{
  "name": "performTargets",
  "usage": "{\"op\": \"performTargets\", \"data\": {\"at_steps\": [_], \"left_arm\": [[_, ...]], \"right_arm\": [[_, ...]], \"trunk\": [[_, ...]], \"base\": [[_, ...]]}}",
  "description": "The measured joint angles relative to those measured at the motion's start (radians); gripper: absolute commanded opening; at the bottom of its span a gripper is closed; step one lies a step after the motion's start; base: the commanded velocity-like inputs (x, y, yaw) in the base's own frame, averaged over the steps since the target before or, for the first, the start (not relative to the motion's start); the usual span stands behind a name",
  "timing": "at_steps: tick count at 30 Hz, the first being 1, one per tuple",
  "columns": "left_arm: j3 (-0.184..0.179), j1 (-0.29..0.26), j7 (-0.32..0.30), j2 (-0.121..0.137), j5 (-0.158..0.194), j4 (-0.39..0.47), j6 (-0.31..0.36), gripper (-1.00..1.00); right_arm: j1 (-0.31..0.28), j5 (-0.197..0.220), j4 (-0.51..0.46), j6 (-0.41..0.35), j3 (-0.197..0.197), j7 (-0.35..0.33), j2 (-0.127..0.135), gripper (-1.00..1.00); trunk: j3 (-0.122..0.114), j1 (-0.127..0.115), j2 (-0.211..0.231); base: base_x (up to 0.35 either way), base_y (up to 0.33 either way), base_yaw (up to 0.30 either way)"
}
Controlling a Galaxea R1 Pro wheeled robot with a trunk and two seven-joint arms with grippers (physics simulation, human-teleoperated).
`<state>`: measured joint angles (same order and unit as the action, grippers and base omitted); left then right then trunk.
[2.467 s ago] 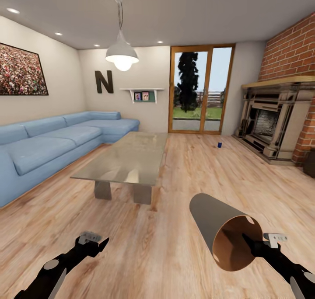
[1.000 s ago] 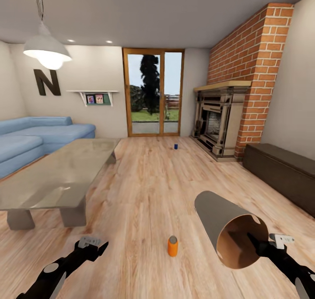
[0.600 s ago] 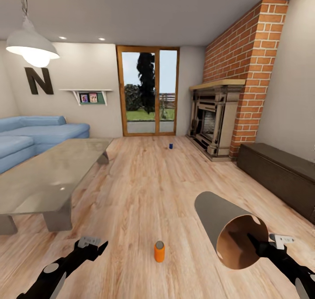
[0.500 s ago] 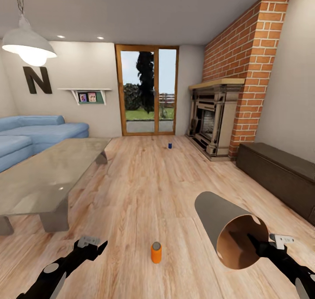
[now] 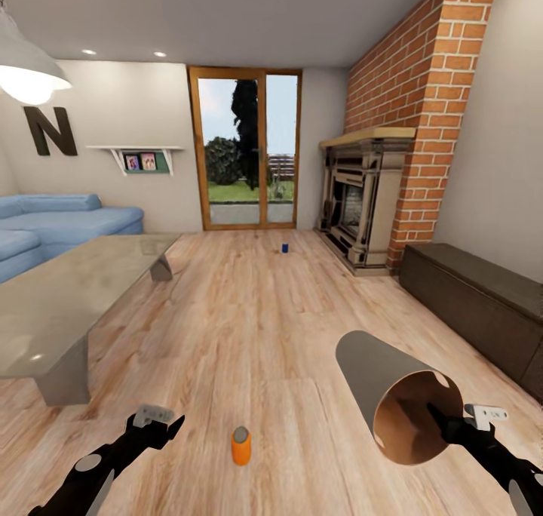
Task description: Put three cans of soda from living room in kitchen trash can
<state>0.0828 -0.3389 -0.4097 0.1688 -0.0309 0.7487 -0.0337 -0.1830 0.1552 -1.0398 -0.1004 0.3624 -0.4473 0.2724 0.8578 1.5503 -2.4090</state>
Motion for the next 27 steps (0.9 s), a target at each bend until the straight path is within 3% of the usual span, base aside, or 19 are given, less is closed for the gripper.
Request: {"op": "performTargets", "data": {"at_steps": [14, 27], "left_arm": [[0.000, 0.000, 0.000, 0.000, -0.001, 0.000, -0.002, 1.00], [0.001, 0.000, -0.001, 0.001, 0.000, -0.041, -0.001, 1.00]], "right_arm": [[0.001, -0.002, 0.000, 0.000, -0.001, 0.004, -0.001, -1.00], [0.001, -0.005, 0.002, 0.006, -0.001, 0.007, -0.002, -1.00]], "trunk": [[0.022, 0.000, 0.000], [0.039, 0.000, 0.000]], "base": [[0.218, -0.247, 0.000], [0.290, -0.030, 0.000]]}}
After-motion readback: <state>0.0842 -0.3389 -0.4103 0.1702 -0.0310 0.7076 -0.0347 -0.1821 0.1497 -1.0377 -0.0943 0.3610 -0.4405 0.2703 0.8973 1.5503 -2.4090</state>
